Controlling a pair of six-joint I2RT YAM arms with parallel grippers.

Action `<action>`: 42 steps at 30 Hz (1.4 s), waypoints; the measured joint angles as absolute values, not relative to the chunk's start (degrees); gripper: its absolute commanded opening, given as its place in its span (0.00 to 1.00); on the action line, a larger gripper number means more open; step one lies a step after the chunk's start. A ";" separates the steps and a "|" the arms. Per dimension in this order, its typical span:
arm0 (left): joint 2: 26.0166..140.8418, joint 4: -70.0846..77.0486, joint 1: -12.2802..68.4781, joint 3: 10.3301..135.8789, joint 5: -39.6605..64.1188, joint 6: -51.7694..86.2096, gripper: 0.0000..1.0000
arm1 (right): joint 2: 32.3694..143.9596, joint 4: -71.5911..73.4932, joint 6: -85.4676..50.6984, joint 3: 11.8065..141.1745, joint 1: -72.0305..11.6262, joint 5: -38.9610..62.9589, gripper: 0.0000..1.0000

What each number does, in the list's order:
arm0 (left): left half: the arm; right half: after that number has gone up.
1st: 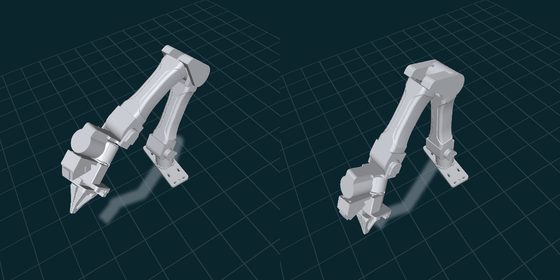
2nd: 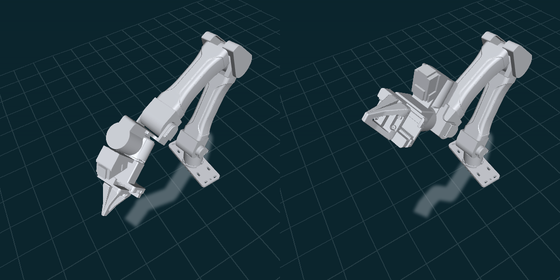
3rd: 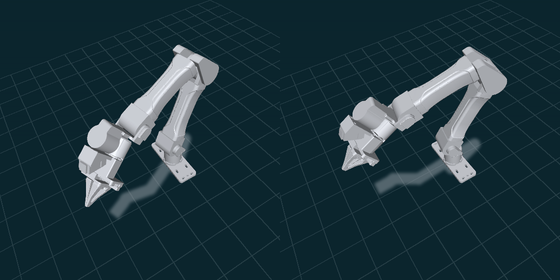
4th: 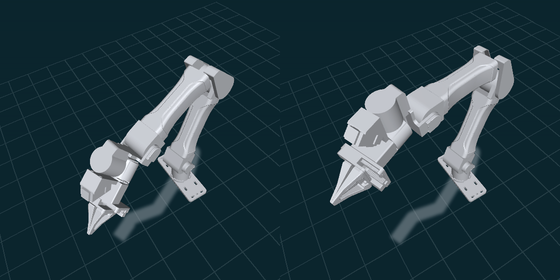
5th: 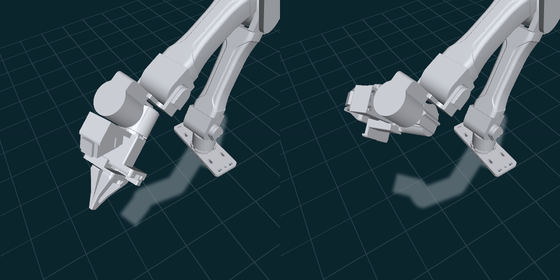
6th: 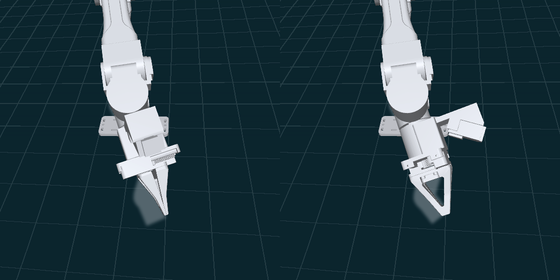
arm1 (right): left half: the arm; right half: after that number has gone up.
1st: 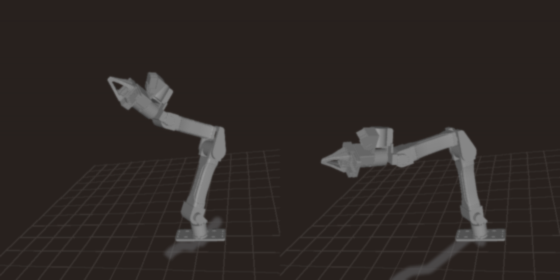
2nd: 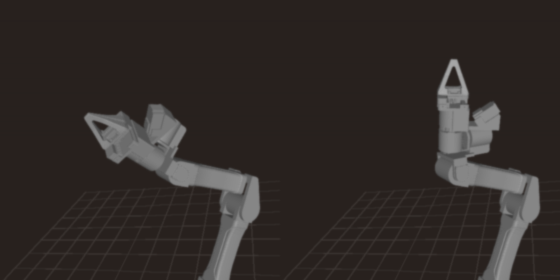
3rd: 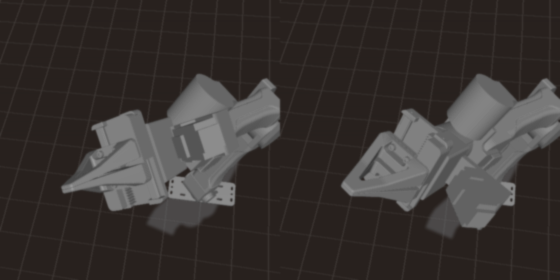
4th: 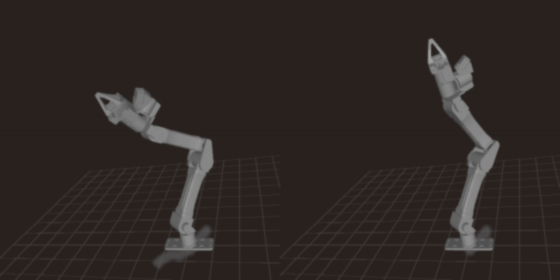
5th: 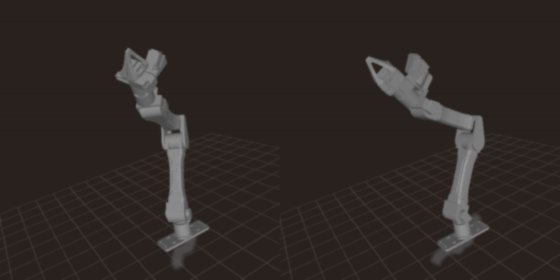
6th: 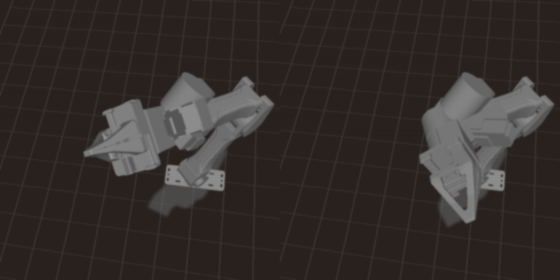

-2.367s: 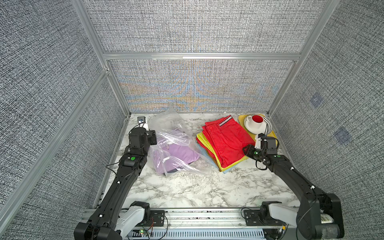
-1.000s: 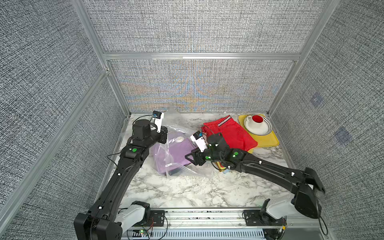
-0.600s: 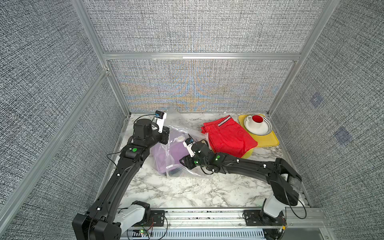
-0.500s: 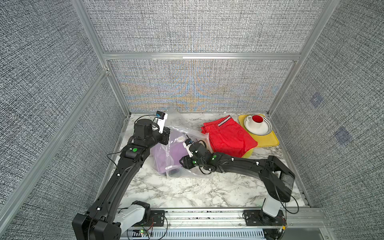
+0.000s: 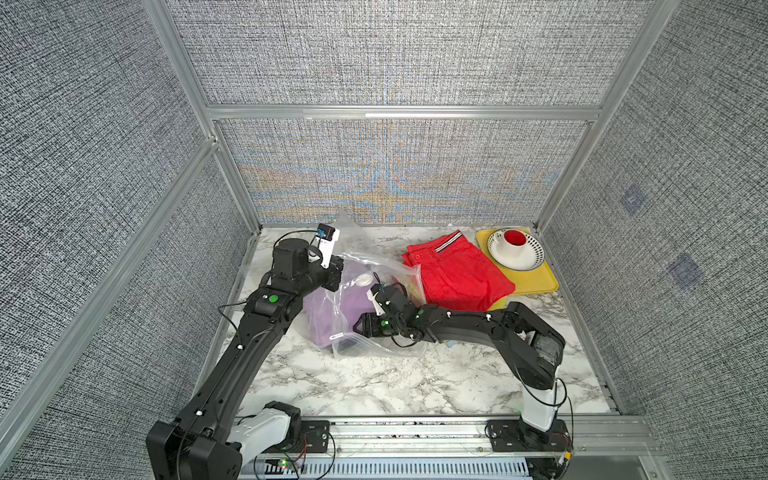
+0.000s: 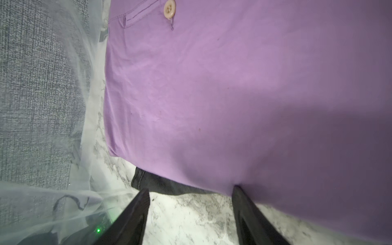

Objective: Take the trousers out of the vacuum bag
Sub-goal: Take out the trousers from the vacuum bag.

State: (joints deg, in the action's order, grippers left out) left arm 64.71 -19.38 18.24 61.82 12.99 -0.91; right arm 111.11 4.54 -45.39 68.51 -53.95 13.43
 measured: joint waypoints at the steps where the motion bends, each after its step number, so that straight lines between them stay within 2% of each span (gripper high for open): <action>1: 64.71 -19.38 18.24 61.76 12.95 -1.04 0.00 | 111.37 4.91 -45.89 68.51 -53.95 13.98 0.65; 11: 64.55 -19.35 18.46 61.25 11.46 -1.13 0.00 | 113.34 7.51 -50.00 67.72 -53.65 18.44 0.66; 27: 64.45 -19.35 19.73 60.82 10.76 -1.32 0.00 | 113.73 12.45 -54.22 64.55 -50.89 16.58 0.63; 33: 64.05 -19.35 21.67 58.61 10.59 -1.02 0.00 | 114.39 14.74 -55.35 64.64 -48.69 15.22 0.59; 38: 62.59 -19.42 22.90 56.53 9.93 -0.30 0.00 | 116.22 15.68 -55.57 65.87 -48.05 14.74 0.51; 42: 62.37 -19.68 23.27 56.27 8.71 0.10 0.00 | 118.19 16.05 -55.53 68.36 -47.53 14.15 0.51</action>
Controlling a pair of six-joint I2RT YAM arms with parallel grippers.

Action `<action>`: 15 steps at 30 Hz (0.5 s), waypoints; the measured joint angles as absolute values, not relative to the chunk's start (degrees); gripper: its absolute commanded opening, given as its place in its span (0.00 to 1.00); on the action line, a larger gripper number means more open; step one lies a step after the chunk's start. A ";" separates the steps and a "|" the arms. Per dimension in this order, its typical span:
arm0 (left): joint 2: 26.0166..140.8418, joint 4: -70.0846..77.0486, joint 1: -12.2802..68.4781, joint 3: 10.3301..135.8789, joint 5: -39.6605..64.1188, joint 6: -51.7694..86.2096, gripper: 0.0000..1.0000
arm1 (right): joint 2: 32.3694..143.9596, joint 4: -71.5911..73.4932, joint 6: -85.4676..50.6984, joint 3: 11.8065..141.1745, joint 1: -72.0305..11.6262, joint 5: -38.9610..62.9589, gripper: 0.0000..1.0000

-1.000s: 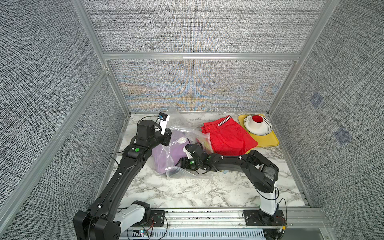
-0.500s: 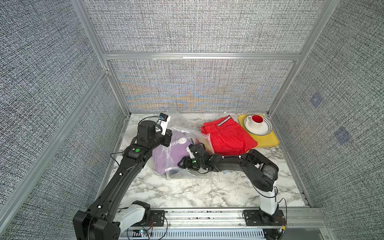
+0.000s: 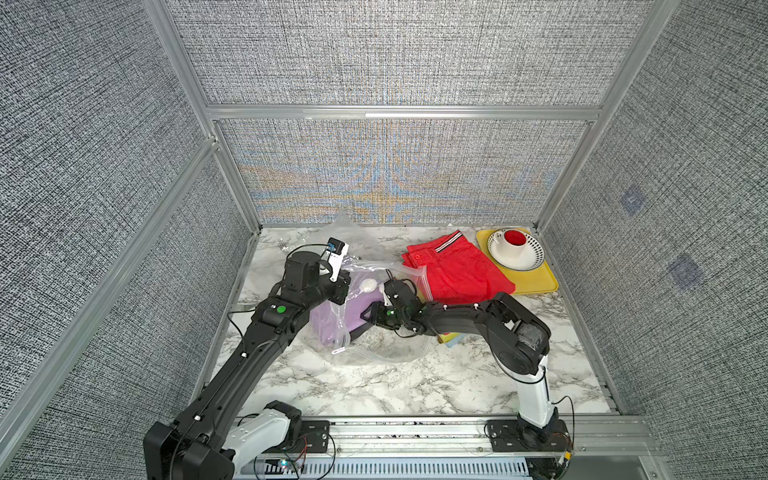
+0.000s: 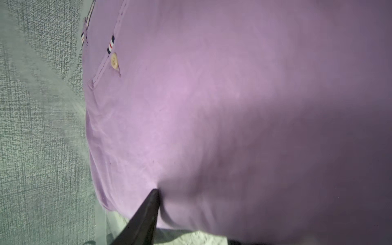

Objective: Take the trousers out of the vacuum bag
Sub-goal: Take out the trousers from the vacuum bag.

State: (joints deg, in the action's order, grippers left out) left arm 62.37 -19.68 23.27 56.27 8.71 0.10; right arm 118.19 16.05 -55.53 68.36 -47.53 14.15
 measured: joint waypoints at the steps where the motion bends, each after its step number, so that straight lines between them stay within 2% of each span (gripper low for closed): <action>1: 62.41 -19.73 23.38 56.27 8.64 0.21 0.00 | 118.52 16.05 -55.51 69.06 -47.40 13.91 0.51; 15: 64.62 -19.75 23.88 56.34 7.68 0.23 0.00 | 117.86 15.94 -54.11 72.77 -46.54 12.60 0.51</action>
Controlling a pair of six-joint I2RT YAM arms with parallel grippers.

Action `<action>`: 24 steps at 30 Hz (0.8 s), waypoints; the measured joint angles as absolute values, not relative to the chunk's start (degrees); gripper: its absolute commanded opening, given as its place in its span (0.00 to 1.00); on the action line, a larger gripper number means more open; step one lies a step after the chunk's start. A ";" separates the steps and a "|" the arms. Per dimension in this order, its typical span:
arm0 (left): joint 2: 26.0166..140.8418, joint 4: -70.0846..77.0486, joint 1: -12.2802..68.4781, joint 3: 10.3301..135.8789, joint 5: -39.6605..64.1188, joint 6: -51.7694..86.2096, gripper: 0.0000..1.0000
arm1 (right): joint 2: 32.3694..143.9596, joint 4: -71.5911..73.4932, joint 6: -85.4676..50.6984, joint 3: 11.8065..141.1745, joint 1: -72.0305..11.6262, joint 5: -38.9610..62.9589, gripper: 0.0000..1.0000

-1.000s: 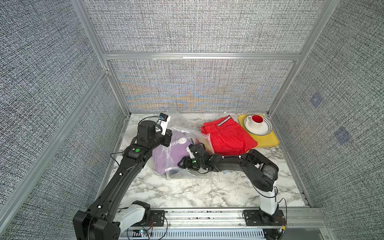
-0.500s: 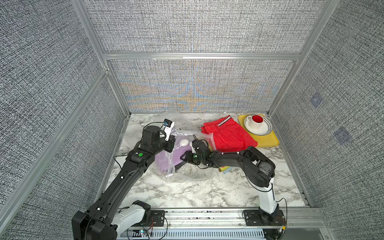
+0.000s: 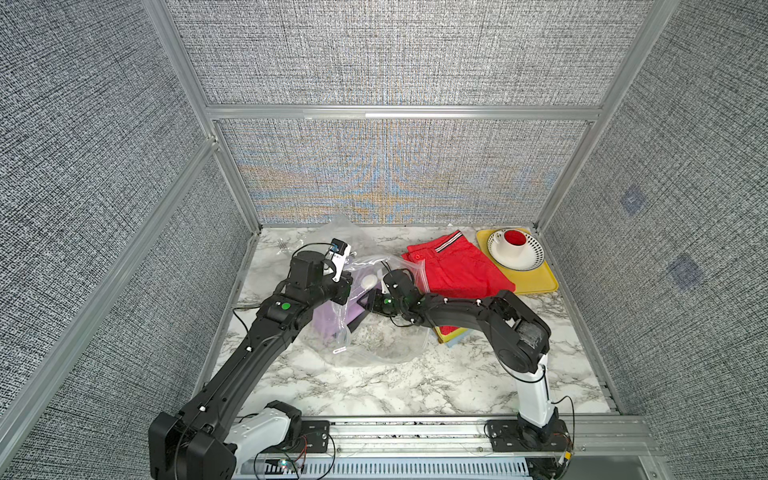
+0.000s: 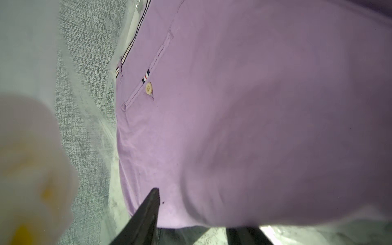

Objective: Take the trousers out of the vacuum bag
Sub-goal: Take out the trousers from the vacuum bag.

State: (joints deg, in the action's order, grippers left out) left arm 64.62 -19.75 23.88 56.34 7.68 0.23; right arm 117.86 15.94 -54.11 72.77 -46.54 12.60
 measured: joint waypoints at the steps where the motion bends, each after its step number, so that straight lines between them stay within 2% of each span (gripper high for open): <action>1: 64.77 -19.73 23.90 56.36 7.66 0.23 0.00 | 117.97 15.97 -54.11 72.77 -46.54 12.56 0.51; 24: 65.39 -19.38 24.01 55.81 7.01 0.03 0.00 | 117.64 14.72 -54.00 76.49 -46.54 12.71 0.51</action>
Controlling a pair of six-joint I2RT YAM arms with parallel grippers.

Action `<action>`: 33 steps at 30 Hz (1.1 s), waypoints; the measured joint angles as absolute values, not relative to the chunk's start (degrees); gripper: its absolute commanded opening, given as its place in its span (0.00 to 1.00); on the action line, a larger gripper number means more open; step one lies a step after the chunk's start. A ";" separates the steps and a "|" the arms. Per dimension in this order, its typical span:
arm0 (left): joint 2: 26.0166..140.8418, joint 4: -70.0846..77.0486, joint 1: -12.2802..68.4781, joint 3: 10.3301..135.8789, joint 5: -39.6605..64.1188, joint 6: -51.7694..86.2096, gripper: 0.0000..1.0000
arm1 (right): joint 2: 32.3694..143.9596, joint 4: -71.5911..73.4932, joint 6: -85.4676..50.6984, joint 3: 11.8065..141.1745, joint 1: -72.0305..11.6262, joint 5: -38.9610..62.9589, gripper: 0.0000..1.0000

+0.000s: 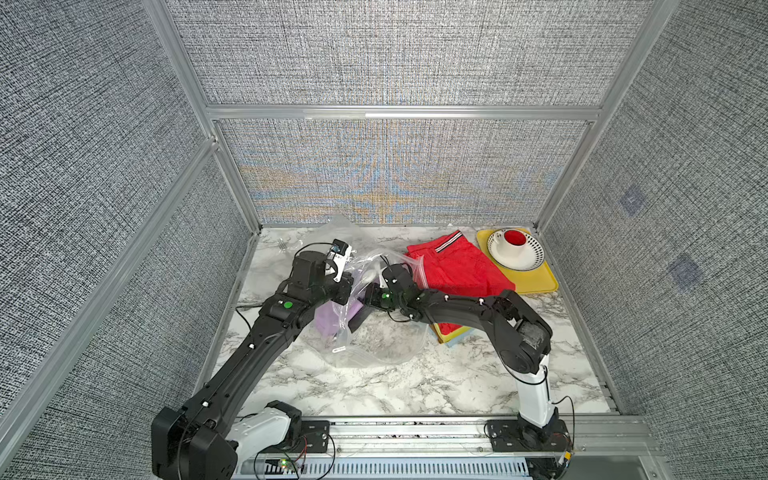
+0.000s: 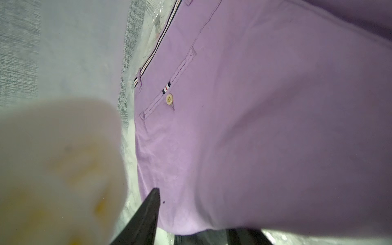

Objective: Take the trousers out of the vacuum bag
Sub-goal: Take out the trousers from the vacuum bag.

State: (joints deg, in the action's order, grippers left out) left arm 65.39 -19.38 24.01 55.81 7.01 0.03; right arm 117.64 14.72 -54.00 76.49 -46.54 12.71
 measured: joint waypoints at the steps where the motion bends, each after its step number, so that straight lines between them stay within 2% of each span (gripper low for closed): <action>1: 65.39 -19.33 24.01 55.72 7.01 0.03 0.00 | 118.15 14.68 -53.98 76.99 -46.54 12.71 0.51; 8: 65.58 -19.14 24.01 55.27 7.01 -0.19 0.00 | 122.69 13.85 -54.28 79.44 -46.63 13.39 0.51; 10: 65.58 -18.98 24.01 55.16 7.01 -0.21 0.00 | 123.37 13.65 -54.59 79.77 -46.92 13.54 0.48; 15: 65.67 -18.68 24.01 54.96 6.98 -0.25 0.00 | 123.52 13.13 -54.85 80.20 -47.48 13.41 0.14; 18: 65.87 -17.89 24.01 54.57 6.24 -0.23 0.00 | 121.86 12.19 -54.33 79.81 -47.99 12.64 0.00; 33: 67.53 -15.62 24.03 55.64 3.55 -0.67 0.00 | 105.43 -0.16 -45.08 75.48 -50.94 3.05 0.00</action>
State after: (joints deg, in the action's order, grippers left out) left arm 67.53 -15.62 24.03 55.64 3.55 -0.67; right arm 105.43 -0.16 -45.08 75.48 -50.94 3.05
